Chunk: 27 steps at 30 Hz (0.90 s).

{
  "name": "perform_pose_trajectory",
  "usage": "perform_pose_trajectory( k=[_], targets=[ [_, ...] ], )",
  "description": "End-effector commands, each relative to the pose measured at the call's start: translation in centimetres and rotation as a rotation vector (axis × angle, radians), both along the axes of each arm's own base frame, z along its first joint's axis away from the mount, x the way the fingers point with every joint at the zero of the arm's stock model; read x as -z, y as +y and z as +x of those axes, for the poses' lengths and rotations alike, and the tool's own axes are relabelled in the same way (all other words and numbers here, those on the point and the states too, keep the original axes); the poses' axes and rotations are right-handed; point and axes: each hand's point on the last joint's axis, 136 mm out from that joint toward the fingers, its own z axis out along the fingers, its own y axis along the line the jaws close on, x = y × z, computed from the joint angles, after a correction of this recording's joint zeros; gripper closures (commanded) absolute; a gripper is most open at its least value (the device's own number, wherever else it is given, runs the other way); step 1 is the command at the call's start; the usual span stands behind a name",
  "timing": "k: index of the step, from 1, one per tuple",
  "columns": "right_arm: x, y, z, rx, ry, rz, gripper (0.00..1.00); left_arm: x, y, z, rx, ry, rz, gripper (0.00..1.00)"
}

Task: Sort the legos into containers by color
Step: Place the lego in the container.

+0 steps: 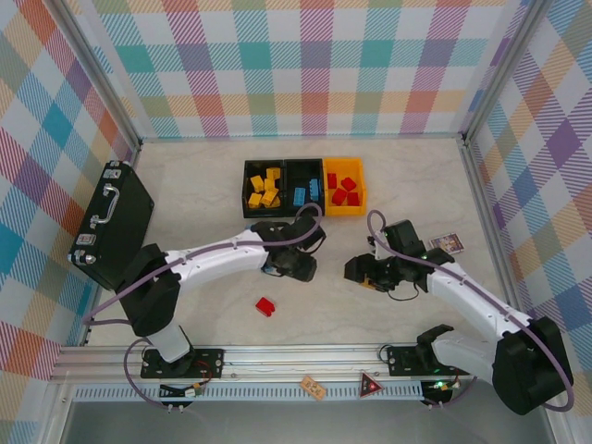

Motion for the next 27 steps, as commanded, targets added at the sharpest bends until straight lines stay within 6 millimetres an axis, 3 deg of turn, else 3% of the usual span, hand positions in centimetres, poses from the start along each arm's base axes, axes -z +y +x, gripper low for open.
perform_pose_trajectory(
  k=[1, 7, 16, 27],
  targets=[
    [-1.4, -1.7, 1.4, 0.098, -0.050, -0.050, 0.40, -1.1, -1.3, 1.8, -0.038, -0.023, -0.030, 0.68],
    [-3.1, -3.7, 3.8, 0.196, -0.123, -0.088, 0.40, -2.8, -3.7, 5.2, -0.074, -0.034, -0.097, 0.68],
    [-5.3, -5.7, 7.1, 0.250, -0.204, -0.150, 0.40, -4.6, -5.8, 11.2, -0.142, -0.085, -0.133, 0.68],
    [-6.0, -7.1, 10.2, 0.322, -0.236, -0.148, 0.40, -5.7, -8.7, 19.4, -0.188, -0.216, -0.135, 0.67]
  ],
)
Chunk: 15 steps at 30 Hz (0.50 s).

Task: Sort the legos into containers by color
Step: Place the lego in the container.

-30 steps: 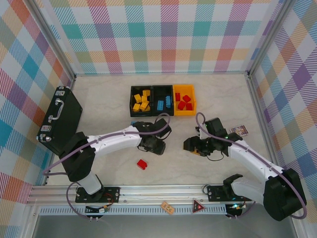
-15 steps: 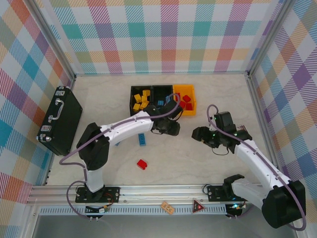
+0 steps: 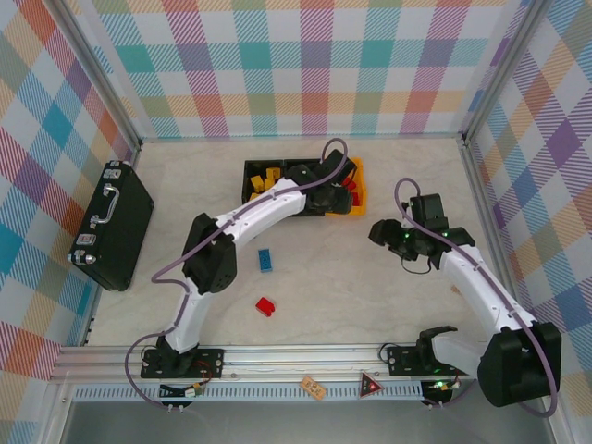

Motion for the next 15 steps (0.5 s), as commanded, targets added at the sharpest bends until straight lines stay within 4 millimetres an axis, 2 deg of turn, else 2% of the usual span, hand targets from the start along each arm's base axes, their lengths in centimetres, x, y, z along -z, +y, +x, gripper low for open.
perform_pose_trajectory(
  k=[1, 7, 15],
  targets=[
    [-2.0, 0.1, 1.6, -0.001, -0.069, 0.005, 0.40, 0.1, 0.4, 2.5, -0.021, -0.042, 0.049, 0.66],
    [-1.9, -0.4, 2.3, 0.016, -0.074, -0.015, 0.39, 0.4, -1.3, 6.6, -0.006, -0.139, 0.037, 0.65],
    [-1.2, -0.4, 2.5, 0.027, -0.051, -0.008, 0.40, 0.8, -2.5, 9.9, -0.013, -0.235, -0.016, 0.63]
  ],
)
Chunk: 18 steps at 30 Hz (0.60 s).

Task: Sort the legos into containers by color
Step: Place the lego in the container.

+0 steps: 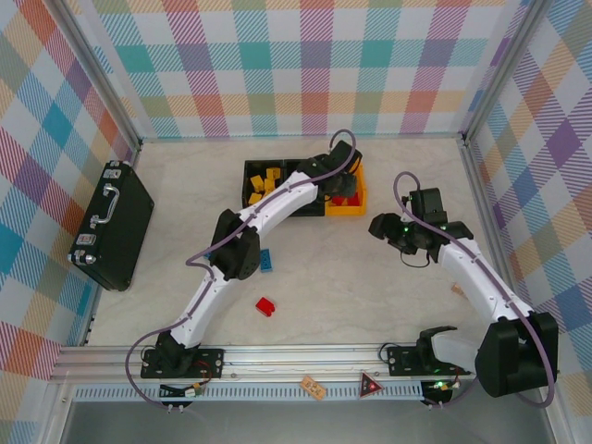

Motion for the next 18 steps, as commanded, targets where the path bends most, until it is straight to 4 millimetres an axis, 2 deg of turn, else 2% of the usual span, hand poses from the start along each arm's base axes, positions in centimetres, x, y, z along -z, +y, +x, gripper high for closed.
perform_pose_trajectory(
  k=[1, 7, 9, 10, 14, 18],
  targets=[
    [-0.8, -0.3, 0.9, 0.010, -0.035, -0.002, 0.40, -2.1, -1.1, 2.3, 0.022, -0.111, -0.051, 0.62],
    [-0.3, -0.4, 0.7, 0.020, -0.021, 0.001, 0.40, -2.1, -1.7, 3.7, 0.021, -0.173, -0.050, 0.58],
    [-0.2, -0.3, 0.6, 0.021, -0.022, 0.005, 0.40, -2.0, -1.6, 3.8, 0.016, -0.178, -0.043, 0.39],
    [-0.1, -0.4, 0.5, 0.022, -0.018, 0.005, 0.40, -2.2, -1.6, 3.8, 0.017, -0.178, -0.043, 0.33],
    [-0.1, -0.3, 0.4, 0.021, -0.014, 0.012, 0.40, -3.2, -1.1, 3.3, 0.008, -0.171, -0.045, 0.30],
    [-0.5, -0.2, 0.2, 0.017, -0.027, 0.017, 0.40, -5.0, -0.9, 1.6, 0.027, -0.156, -0.071, 0.30]
  ],
)
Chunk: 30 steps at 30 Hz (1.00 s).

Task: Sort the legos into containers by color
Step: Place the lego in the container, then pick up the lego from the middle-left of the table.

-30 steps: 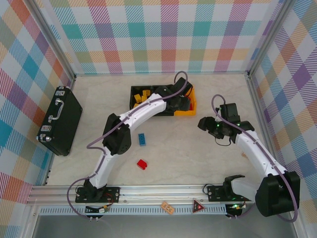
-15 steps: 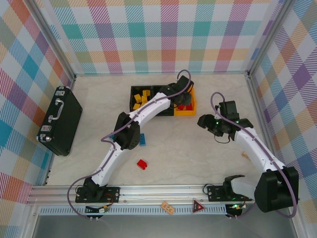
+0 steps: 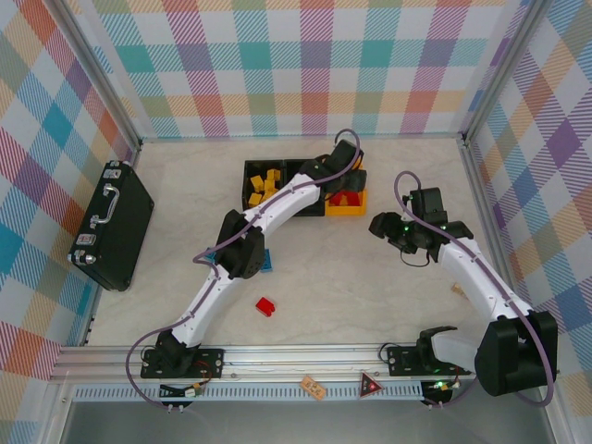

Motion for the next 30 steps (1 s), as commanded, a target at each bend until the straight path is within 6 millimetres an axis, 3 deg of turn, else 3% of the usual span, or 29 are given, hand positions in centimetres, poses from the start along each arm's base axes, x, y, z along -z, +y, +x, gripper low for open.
perform_pose_trajectory(
  k=[1, 7, 13, 23, 30],
  targets=[
    [-0.5, -0.1, -0.2, 0.003, -0.024, 0.011, 0.40, -5.2, 0.5, -1.5, 0.012, -0.043, -0.053, 0.31],
    [-1.0, 0.2, -1.1, -0.040, -0.041, 0.018, 0.40, -7.9, 2.3, -5.7, 0.034, -0.018, -0.081, 0.31],
    [-1.6, 1.6, -2.3, -0.123, -0.050, 0.069, 0.40, -8.3, 5.5, -10.2, 0.025, 0.069, -0.099, 0.31],
    [-2.9, 7.4, -5.6, -0.426, -0.097, 0.125, 0.39, -4.8, 12.6, -19.3, -0.004, 0.271, -0.069, 0.32],
    [-2.3, 9.8, -7.5, -0.548, -0.096, 0.142, 0.39, -2.2, 17.9, -24.3, -0.120, 0.369, -0.037, 0.33]
  ],
)
